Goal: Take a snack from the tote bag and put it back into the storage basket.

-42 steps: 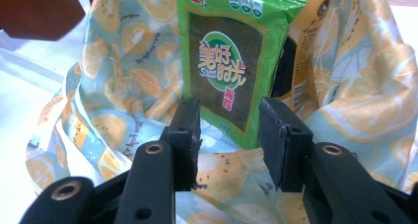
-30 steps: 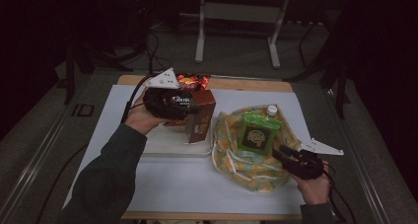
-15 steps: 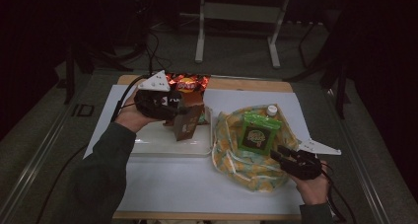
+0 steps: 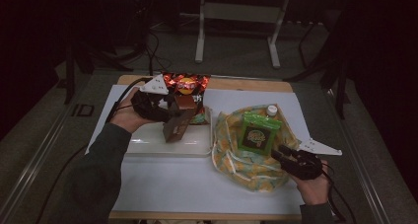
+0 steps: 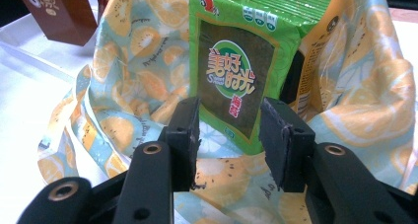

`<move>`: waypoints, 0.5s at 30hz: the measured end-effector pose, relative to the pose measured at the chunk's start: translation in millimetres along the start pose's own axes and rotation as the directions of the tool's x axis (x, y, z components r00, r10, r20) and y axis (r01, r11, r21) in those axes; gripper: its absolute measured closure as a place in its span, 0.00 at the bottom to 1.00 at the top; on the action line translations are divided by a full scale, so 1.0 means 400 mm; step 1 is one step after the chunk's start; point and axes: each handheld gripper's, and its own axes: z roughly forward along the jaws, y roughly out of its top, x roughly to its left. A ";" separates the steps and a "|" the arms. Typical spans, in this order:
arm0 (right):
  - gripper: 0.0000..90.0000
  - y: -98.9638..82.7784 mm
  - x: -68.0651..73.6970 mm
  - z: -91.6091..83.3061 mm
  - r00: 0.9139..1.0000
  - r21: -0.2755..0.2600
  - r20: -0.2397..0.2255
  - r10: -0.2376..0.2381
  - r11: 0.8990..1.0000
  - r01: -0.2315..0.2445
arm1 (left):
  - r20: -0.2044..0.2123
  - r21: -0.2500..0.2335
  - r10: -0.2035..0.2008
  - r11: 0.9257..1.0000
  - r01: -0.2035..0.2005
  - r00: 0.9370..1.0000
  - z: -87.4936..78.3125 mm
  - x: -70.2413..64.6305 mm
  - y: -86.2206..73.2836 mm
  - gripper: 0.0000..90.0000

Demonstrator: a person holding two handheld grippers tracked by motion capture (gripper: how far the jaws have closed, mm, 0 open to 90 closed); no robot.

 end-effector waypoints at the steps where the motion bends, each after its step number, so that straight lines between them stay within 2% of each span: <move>1: 0.66 0.000 0.000 0.000 1.000 0.000 0.000 -0.001 1.000 0.001 | 0.002 0.010 0.003 1.000 -0.003 1.000 0.002 -0.001 -0.002 0.47; 5: 0.66 0.000 0.000 0.001 1.000 0.001 0.000 -0.006 1.000 0.006 | 0.000 0.040 0.013 0.999 -0.013 1.000 0.010 -0.003 -0.007 0.47; 12: 0.66 -0.001 0.001 0.002 1.000 0.003 -0.001 -0.012 1.000 0.012 | 0.022 0.125 0.041 0.991 -0.043 0.999 0.039 -0.008 -0.019 0.47; 15: 0.66 -0.001 0.001 0.002 1.000 0.003 -0.001 -0.013 1.000 0.013 | 0.025 0.123 0.043 0.991 -0.045 0.999 0.043 -0.010 -0.015 0.47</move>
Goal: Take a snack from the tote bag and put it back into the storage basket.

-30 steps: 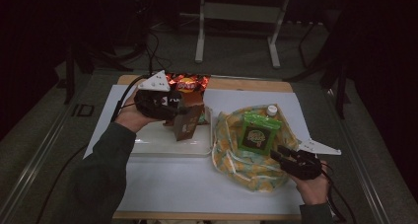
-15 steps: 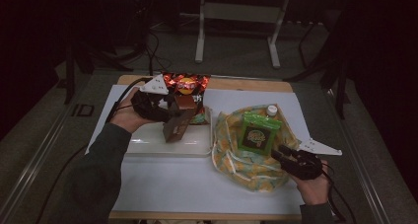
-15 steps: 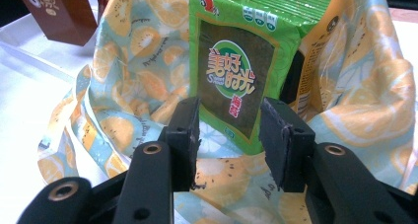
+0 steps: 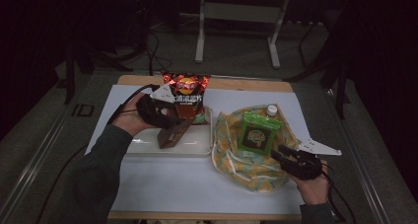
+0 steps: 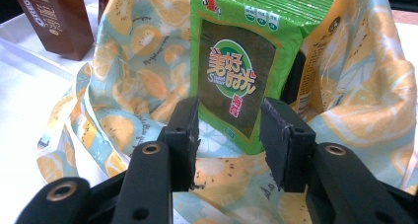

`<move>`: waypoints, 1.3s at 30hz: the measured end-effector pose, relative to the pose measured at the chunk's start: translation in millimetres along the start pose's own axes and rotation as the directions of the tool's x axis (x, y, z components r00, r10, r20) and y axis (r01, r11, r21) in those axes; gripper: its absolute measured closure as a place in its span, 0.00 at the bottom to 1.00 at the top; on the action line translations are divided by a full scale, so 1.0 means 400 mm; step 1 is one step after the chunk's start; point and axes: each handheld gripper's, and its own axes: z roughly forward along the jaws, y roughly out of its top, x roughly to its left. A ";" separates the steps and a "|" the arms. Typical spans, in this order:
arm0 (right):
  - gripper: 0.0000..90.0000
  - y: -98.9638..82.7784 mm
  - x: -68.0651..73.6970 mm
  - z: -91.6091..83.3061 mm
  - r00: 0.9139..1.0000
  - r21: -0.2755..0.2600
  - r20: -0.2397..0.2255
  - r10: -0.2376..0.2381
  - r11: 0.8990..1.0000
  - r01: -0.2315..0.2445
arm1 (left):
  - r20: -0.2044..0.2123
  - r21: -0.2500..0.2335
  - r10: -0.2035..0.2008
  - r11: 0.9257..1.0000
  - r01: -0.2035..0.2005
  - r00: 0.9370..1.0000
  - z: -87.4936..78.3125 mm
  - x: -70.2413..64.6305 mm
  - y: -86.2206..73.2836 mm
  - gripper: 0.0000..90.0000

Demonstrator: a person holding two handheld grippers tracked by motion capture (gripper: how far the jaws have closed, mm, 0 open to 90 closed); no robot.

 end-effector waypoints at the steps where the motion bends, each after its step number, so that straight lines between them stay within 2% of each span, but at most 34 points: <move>1: 0.66 0.000 0.000 0.000 1.000 0.000 0.000 0.000 1.000 0.000 | 0.001 -0.003 0.003 1.000 -0.003 1.000 0.003 -0.001 0.002 0.47; 6: 0.65 -0.001 0.000 0.002 1.000 0.002 0.001 -0.005 1.000 0.005 | 0.003 -0.022 -0.040 0.999 0.040 0.999 0.027 0.000 0.010 0.46; 9: 0.65 -0.002 0.001 0.003 1.000 0.006 0.002 -0.003 1.000 0.003 | 0.006 -0.032 -0.042 0.999 0.042 0.999 0.039 -0.002 0.014 0.45; 10: 0.65 -0.002 0.001 0.003 1.000 0.006 0.004 -0.006 1.000 0.006 | 0.007 -0.044 -0.046 0.998 0.046 0.999 0.067 -0.010 0.025 0.45; 11: 0.65 -0.002 0.001 0.003 1.000 0.007 0.005 -0.006 1.000 0.006 | 0.008 -0.048 -0.046 0.998 0.047 0.999 0.077 -0.013 0.029 0.45; 18: 0.65 -0.004 0.000 0.002 1.000 0.008 0.007 -0.008 1.000 0.008 | 0.041 -0.037 -0.043 0.998 0.045 0.998 0.137 -0.022 0.040 0.43; 24: 0.65 -0.007 -0.002 -0.002 1.000 0.005 0.010 -0.004 1.000 0.004 | 0.053 0.022 -0.013 1.000 0.012 0.999 0.160 -0.031 0.035 0.44; 28: 0.65 -0.007 -0.002 -0.003 1.000 0.004 0.011 -0.004 1.000 0.004 | 0.075 0.095 0.021 0.995 -0.028 0.997 0.179 -0.045 0.023 0.45; 36: 0.65 -0.007 0.000 -0.002 1.000 0.006 0.010 -0.009 1.000 0.009 | 0.104 0.139 0.030 0.989 -0.044 0.994 0.212 -0.068 0.014 0.43; 39: 0.64 -0.007 -0.001 -0.003 1.000 0.005 0.011 -0.008 1.000 0.008 | 0.101 0.148 0.031 0.988 -0.045 0.994 0.222 -0.075 0.013 0.43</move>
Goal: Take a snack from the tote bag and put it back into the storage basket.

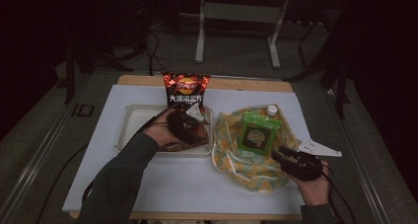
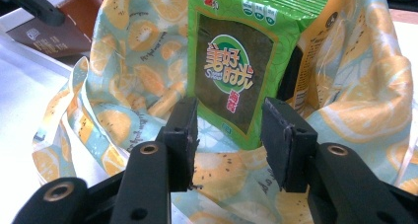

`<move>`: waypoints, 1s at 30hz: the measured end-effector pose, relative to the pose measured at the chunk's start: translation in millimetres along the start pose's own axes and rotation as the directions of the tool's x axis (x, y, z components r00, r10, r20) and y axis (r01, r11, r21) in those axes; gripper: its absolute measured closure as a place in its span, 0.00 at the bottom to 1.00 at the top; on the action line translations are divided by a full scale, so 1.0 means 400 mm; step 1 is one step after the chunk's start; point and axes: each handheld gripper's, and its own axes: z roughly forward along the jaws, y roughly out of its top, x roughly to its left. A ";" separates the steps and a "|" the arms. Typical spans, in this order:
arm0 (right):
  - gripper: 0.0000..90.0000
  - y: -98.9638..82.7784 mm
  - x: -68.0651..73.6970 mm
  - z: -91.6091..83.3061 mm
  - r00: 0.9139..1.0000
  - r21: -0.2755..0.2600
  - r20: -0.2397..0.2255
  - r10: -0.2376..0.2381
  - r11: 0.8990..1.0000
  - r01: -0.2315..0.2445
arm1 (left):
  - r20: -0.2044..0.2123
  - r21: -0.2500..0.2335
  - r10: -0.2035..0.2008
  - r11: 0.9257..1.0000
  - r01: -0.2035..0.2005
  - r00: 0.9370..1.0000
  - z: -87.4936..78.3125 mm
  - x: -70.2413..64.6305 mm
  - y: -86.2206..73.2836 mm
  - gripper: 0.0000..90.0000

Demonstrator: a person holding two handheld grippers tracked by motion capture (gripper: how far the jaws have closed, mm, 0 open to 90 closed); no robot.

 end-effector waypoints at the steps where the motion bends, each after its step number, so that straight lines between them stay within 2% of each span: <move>1: 0.64 0.000 0.000 -0.001 1.000 0.000 0.000 0.001 1.000 -0.001 | 0.000 0.001 -0.007 1.000 0.007 1.000 0.004 -0.001 -0.001 0.43; 7: 0.64 0.000 -0.001 -0.002 1.000 -0.002 -0.002 0.002 1.000 -0.002 | 0.009 -0.013 -0.029 0.999 0.030 1.000 0.022 -0.009 -0.018 0.41; 21: 0.64 -0.001 0.004 0.006 1.000 0.004 -0.006 -0.003 1.000 0.003 | 0.017 0.042 -0.008 0.999 0.008 1.000 0.070 -0.038 -0.004 0.40; 30: 0.64 -0.002 0.003 0.006 1.000 0.009 -0.007 -0.002 1.000 0.002 | 0.018 0.065 -0.036 0.997 0.034 0.999 0.095 -0.043 0.002 0.40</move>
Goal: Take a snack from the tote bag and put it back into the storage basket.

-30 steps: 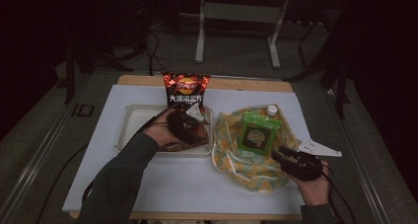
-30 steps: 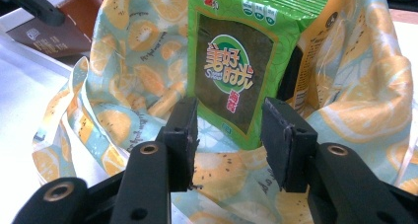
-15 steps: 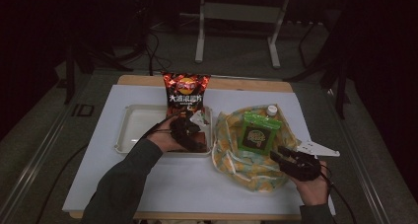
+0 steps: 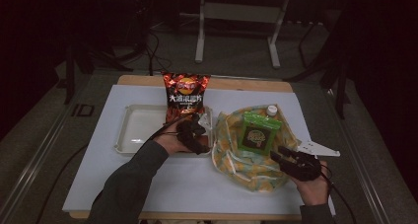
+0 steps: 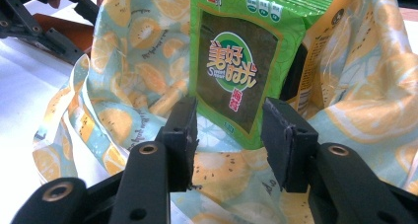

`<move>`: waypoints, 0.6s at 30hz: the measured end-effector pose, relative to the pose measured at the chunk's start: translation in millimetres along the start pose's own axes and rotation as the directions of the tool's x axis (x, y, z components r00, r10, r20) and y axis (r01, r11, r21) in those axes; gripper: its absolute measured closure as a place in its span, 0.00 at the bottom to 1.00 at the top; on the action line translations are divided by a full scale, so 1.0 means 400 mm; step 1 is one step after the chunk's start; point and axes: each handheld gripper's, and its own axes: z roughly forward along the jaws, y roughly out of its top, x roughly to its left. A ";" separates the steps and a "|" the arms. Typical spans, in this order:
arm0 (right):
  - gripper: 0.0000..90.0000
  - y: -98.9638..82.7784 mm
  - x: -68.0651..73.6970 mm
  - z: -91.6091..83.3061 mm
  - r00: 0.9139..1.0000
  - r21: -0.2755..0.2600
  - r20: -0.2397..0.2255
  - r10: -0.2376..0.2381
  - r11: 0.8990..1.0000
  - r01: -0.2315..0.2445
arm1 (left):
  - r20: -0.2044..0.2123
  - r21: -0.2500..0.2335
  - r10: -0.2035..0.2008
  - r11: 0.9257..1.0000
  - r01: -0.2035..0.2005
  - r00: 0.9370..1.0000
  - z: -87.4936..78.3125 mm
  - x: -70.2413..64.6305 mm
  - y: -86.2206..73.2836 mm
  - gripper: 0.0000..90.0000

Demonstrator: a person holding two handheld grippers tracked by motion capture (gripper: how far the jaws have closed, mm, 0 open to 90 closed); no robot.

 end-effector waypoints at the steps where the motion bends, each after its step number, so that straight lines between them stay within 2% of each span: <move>1: 0.64 0.000 0.000 0.000 1.000 0.001 0.000 0.000 1.000 0.000 | 0.001 -0.002 -0.008 1.000 0.008 1.000 0.002 0.000 0.001 0.41; 5: 0.64 0.000 0.000 0.001 1.000 0.003 -0.001 -0.003 1.000 0.003 | 0.019 -0.013 -0.035 0.999 0.036 0.999 0.003 0.002 0.004 0.38; 11: 0.64 0.000 -0.001 -0.001 1.000 0.001 0.000 -0.003 1.000 0.003 | 0.023 -0.030 -0.060 0.998 0.061 0.998 -0.007 0.009 0.000 0.35; 17: 0.64 0.000 -0.001 0.000 1.000 0.001 0.001 -0.002 1.000 0.002 | 0.021 -0.063 -0.076 0.995 0.077 0.997 -0.029 0.014 -0.004 0.36; 18: 0.64 0.000 -0.001 0.001 1.000 0.001 0.002 0.000 1.000 0.000 | 0.029 -0.095 -0.085 0.992 0.088 0.996 -0.039 0.017 -0.012 0.38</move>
